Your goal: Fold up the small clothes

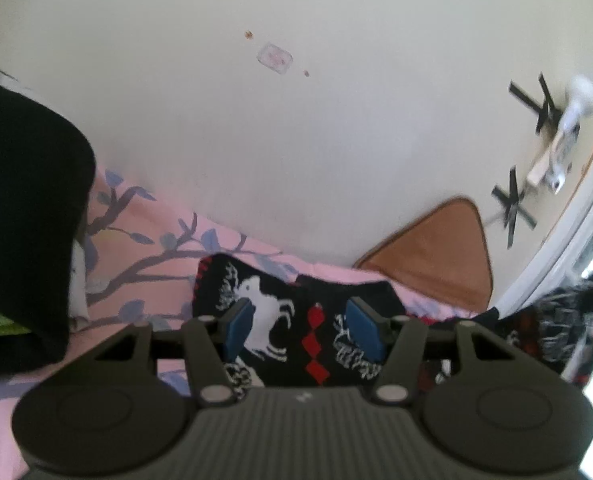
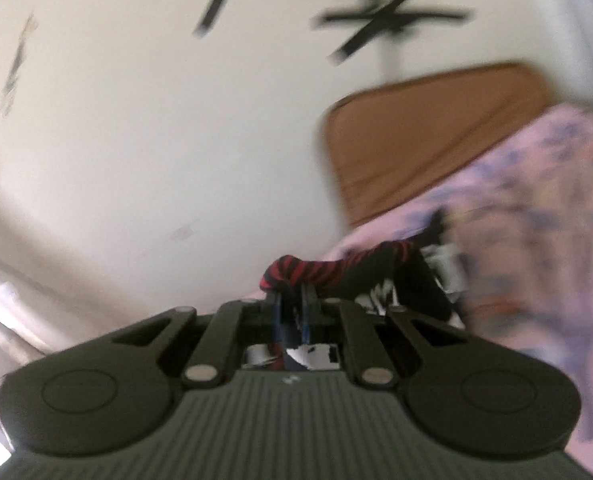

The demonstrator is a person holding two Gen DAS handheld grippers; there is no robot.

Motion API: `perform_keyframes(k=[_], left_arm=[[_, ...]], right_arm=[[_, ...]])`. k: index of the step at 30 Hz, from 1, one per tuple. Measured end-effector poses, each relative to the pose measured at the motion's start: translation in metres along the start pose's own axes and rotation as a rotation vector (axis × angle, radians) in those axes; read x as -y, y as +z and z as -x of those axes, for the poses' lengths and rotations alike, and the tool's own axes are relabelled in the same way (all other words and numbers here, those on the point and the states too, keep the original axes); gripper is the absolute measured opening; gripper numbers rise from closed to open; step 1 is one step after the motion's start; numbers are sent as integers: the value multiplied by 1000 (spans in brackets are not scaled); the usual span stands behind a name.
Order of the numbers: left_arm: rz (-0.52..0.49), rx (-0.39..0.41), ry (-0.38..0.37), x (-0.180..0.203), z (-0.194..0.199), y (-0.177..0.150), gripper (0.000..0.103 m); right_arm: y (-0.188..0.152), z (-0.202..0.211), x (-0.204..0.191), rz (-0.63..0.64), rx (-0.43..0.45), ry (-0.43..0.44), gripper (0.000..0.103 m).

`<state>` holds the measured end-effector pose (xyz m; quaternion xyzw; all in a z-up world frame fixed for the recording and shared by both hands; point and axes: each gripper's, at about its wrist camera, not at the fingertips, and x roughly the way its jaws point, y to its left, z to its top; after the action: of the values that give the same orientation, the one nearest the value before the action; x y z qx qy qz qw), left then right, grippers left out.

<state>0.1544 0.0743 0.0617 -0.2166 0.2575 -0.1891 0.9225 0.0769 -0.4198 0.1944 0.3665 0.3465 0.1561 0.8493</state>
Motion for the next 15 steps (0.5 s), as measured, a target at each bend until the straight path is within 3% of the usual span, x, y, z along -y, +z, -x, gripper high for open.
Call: perform_keyframes(k=[5, 7, 10, 12, 14, 15], left_arm=[[77, 35, -11, -20, 10, 13, 53], [118, 31, -26, -30, 11, 16, 54], [167, 6, -35, -42, 7, 17, 54], [191, -10, -45, -46, 4, 17, 54], [208, -27, -68, -47, 1, 16, 54], [208, -34, -81, -45, 0, 15, 55]], right_arm=[[-14, -103, -60, 98, -137, 83, 12], [-25, -147, -73, 141, -201, 65, 15], [-37, -206, -71, 231, -323, -14, 30], [-30, -201, -54, 190, -266, -58, 31], [-20, -175, -32, 123, -186, -23, 39], [-17, -160, -24, 120, -137, -46, 42]])
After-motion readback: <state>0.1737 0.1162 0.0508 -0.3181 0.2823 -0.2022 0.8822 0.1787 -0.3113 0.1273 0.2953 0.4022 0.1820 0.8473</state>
